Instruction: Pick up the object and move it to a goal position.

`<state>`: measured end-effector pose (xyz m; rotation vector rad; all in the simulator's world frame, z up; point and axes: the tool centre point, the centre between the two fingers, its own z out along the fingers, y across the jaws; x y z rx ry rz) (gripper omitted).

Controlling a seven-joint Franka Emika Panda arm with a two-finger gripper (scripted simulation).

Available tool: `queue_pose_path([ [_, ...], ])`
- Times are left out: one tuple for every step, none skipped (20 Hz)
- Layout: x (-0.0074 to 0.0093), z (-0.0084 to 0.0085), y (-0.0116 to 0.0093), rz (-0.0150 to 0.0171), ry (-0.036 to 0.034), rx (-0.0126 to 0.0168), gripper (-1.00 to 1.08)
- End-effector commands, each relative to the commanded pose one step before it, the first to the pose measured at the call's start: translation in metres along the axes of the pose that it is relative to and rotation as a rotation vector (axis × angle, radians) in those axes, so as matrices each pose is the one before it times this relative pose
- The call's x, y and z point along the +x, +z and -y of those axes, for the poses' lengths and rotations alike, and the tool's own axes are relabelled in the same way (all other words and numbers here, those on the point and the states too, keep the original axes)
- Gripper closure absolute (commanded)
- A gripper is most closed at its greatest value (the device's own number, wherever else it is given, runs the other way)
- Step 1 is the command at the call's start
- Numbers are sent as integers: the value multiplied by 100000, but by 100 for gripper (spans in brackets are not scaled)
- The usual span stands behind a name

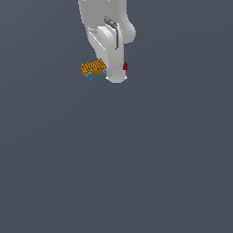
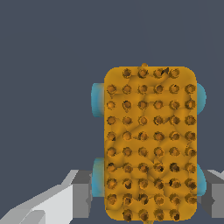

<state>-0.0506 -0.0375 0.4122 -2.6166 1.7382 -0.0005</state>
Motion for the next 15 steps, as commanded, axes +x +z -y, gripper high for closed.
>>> queue_pose_path([
  [-326, -501, -2073, -34, -54, -79, 108],
  [-85, -145, -682, 0, 0, 0, 108],
  [-77, -130, -626, 0, 0, 0, 108],
  [-101, -105, -575, 7, -68, 11, 108],
  [-63, -103, -515, 0, 0, 0, 108],
  [-56, -89, -460, 0, 0, 0, 108],
  [-74, -64, -407, 15, -66, 11, 108],
  [-40, -61, -349, 0, 0, 0, 108],
  [-31, -46, -294, 0, 0, 0, 108],
  [-40, -23, -241, 13, -47, 7, 108],
  [-15, -17, -186, 0, 0, 0, 108],
  [-7, -4, -134, 0, 0, 0, 108],
  [-18, 15, -84, 13, -47, 6, 108],
  [2, 9, -41, 0, 0, 0, 108],
  [1, 4, -11, 0, 0, 0, 108],
])
